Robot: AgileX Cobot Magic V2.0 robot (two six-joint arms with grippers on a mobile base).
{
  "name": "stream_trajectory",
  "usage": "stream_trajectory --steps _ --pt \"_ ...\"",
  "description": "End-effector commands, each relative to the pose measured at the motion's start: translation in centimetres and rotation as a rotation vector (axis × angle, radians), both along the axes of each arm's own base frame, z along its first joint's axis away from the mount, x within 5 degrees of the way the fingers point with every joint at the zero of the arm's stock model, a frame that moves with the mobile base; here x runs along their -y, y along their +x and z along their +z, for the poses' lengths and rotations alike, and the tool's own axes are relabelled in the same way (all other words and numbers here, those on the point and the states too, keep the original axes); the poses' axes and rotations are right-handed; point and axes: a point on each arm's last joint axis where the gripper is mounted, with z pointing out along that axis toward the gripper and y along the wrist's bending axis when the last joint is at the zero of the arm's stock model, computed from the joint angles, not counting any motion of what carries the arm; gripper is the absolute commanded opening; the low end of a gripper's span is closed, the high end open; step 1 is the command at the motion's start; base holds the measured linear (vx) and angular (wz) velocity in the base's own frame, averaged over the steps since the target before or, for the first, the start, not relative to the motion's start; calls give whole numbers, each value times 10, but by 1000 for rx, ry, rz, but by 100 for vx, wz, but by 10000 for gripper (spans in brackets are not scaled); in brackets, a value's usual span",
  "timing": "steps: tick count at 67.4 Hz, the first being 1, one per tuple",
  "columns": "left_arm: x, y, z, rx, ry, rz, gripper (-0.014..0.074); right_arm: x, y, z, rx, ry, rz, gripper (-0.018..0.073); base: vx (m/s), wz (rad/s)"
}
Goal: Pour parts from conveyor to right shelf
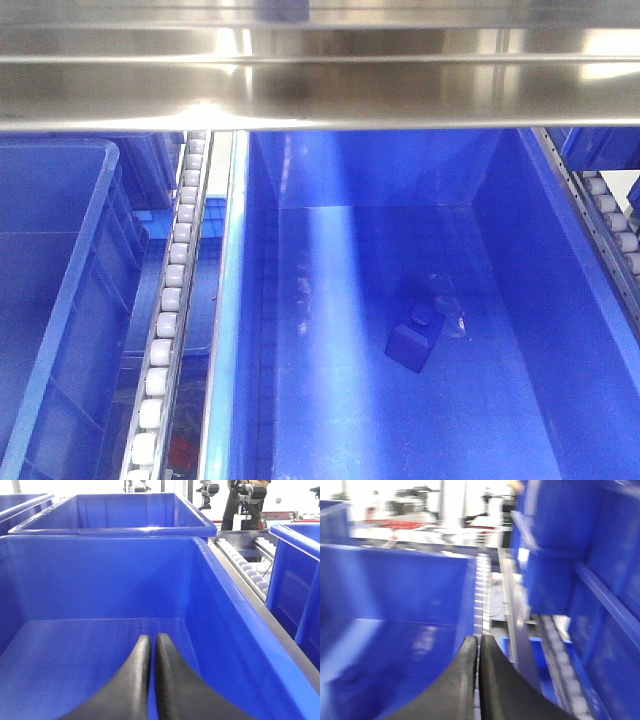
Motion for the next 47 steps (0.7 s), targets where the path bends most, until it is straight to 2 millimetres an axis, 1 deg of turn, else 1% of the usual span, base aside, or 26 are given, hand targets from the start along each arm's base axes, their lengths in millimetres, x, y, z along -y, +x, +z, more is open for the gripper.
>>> stream_trajectory --steps 1,5,16,47 --pt "0 -2 16 103 -12 -4 -6 1 3 0 151 15 -23 -9 0 0" --pt "0 -2 16 103 -12 -4 -6 2 8 -13 172 29 -22 -9 0 0" --pt "0 -2 16 103 -12 -4 -6 2 14 -38 217 65 -21 -9 0 0" --pt "0 -2 16 103 -12 -4 -6 2 14 -38 223 70 -21 -9 0 0"
